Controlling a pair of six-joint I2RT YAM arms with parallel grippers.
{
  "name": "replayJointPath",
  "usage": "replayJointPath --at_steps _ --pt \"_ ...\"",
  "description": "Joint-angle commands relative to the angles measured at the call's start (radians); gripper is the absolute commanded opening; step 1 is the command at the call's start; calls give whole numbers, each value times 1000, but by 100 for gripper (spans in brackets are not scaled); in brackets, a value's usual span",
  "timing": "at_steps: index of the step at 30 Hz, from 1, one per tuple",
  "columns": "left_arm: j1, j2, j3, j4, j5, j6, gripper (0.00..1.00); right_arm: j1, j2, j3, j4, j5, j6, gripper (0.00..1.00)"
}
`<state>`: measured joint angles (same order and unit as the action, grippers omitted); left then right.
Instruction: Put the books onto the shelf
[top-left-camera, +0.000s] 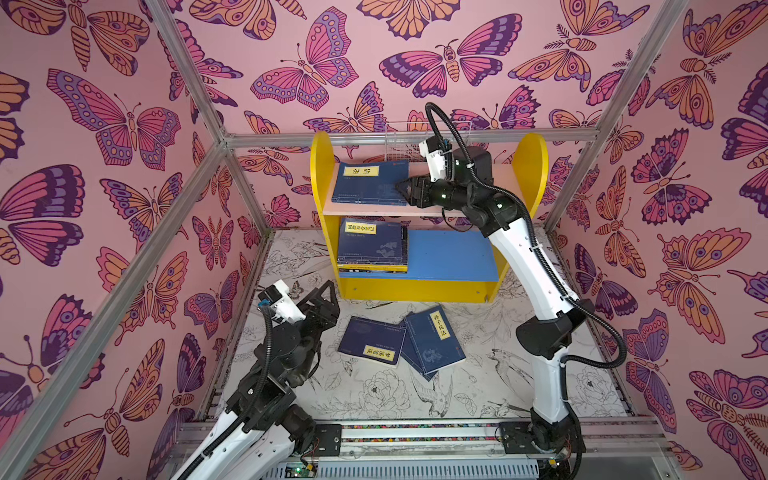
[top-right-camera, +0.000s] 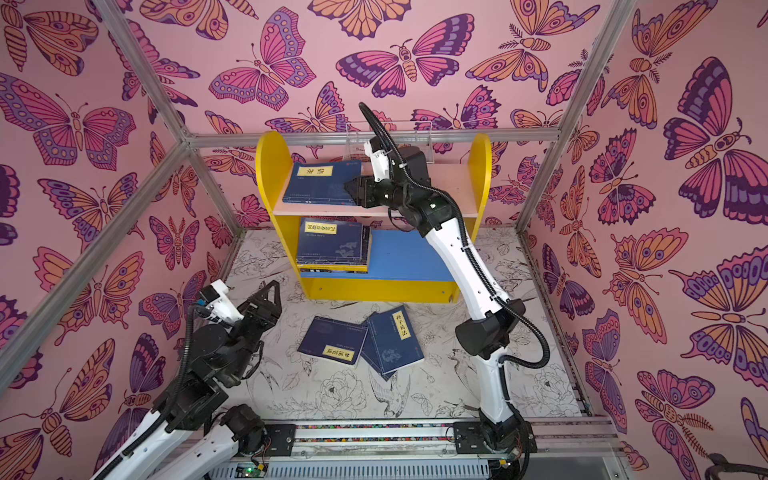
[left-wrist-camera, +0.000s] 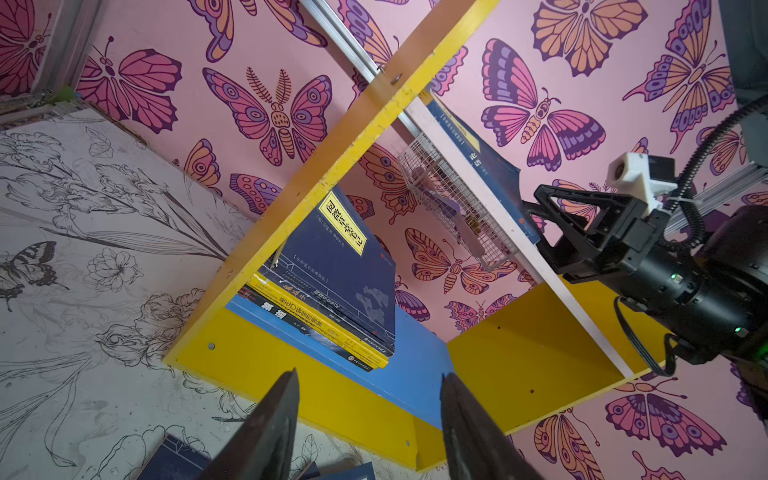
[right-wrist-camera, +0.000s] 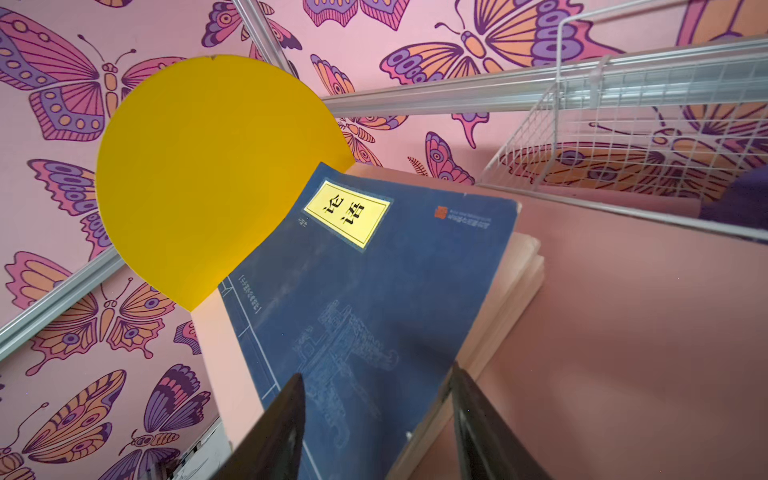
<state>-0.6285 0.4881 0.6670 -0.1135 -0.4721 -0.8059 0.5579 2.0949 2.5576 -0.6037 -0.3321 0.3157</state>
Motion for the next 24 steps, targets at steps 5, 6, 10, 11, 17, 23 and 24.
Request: replayJointPath --at_steps 5,6,10,11,17,23,24 --pt "-1 -11 -17 -44 -22 34 58 0 97 4 27 -169 31 58" --pt "-1 -10 -17 -42 -20 34 58 0 103 7 47 -195 45 58" --pt "-2 7 -9 -45 -12 67 58 2 111 13 88 -213 75 61" --pt "-1 10 -9 -50 -11 69 58 2 102 12 84 -193 67 62" --pt "-1 31 -8 -92 12 91 59 38 -151 -209 93 173 -144 69" --pt "-4 110 -45 -104 77 120 60 59 -529 -653 204 414 -242 72" --pt "-7 136 -54 -103 97 120 60 59 -601 -752 209 406 -239 72"
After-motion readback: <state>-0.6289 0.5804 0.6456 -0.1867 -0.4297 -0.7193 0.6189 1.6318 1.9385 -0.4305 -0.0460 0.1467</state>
